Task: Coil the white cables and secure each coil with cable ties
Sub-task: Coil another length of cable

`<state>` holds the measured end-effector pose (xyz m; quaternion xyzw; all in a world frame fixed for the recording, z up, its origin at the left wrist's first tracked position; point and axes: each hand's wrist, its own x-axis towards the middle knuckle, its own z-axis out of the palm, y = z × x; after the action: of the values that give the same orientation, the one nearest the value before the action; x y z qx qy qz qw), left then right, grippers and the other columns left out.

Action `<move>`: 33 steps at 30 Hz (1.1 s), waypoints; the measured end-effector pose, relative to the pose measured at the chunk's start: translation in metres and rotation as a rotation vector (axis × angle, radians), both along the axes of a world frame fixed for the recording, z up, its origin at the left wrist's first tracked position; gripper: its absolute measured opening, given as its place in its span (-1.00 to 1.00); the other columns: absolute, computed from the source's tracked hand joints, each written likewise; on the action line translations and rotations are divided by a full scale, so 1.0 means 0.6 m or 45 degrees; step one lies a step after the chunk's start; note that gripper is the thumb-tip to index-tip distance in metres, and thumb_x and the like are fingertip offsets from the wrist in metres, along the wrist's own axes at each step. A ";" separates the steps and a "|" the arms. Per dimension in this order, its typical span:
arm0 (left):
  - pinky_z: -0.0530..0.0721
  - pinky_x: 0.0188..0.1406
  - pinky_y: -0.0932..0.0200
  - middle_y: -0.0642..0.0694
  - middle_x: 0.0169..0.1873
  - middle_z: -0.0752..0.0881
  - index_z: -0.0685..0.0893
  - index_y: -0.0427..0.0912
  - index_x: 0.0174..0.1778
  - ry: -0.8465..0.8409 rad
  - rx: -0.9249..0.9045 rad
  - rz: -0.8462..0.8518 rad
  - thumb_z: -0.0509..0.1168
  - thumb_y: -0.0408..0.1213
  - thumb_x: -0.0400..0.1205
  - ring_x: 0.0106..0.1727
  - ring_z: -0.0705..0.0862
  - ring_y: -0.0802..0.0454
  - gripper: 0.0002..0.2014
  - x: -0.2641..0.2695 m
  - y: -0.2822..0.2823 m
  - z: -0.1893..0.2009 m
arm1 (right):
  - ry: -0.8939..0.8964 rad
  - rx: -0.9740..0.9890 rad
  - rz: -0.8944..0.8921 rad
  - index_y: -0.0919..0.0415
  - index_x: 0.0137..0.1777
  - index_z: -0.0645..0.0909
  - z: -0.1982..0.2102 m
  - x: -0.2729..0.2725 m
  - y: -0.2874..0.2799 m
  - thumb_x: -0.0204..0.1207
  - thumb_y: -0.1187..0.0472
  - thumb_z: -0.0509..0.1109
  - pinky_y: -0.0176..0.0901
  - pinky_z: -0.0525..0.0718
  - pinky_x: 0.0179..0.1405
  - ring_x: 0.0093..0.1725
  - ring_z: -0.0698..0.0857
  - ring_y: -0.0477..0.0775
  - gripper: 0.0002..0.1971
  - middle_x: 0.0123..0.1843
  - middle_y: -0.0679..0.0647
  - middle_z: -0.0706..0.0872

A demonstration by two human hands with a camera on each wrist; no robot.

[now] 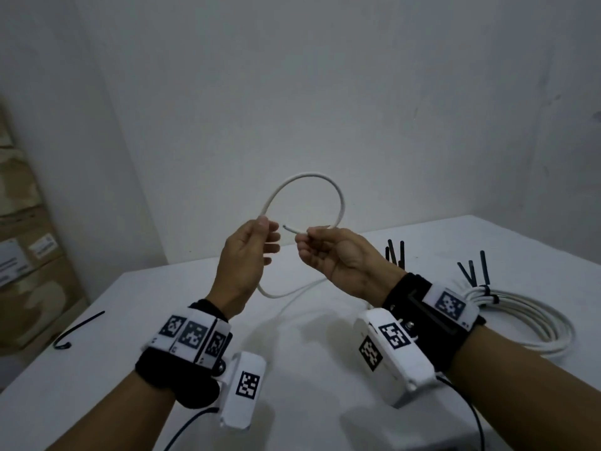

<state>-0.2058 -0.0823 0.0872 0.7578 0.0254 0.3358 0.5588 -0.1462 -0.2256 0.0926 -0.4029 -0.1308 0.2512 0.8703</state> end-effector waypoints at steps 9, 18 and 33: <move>0.56 -0.32 0.29 -0.02 -0.29 0.59 0.57 -0.21 -0.04 -0.018 0.028 0.072 0.10 -0.18 0.77 -0.27 0.55 0.11 -0.78 0.008 -0.020 -0.021 | -0.119 -0.245 0.122 0.26 -0.19 0.66 -0.020 -0.035 0.035 0.54 0.28 0.39 -0.24 0.66 -0.30 -0.31 0.68 -0.02 -0.91 -0.26 0.12 0.73; 0.39 -0.46 0.35 -0.02 -0.36 0.58 0.61 -0.22 -0.06 0.107 0.673 0.161 0.08 -0.22 0.77 -0.36 0.48 0.08 -0.76 0.005 0.012 0.033 | -1.137 -0.730 -0.411 0.20 0.02 0.59 0.056 -0.007 -0.011 0.59 0.04 0.35 -0.22 0.60 -0.37 -0.34 0.70 0.02 -0.79 -0.26 0.09 0.75; 0.41 -0.51 0.25 0.11 -0.65 0.44 0.55 -0.18 -0.27 0.045 -0.157 -0.082 0.11 -0.16 0.77 -0.58 0.40 0.15 -0.68 0.009 0.029 0.022 | -0.912 -0.757 -0.269 0.17 -0.17 0.42 0.022 0.024 -0.008 0.69 0.27 0.16 -0.19 0.53 -0.41 -0.48 0.65 0.05 -0.82 -0.40 0.16 0.70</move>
<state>-0.2004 -0.0646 0.1002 0.7281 0.0314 0.3021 0.6145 -0.1320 -0.2302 0.1059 -0.7068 -0.3035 0.0331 0.6382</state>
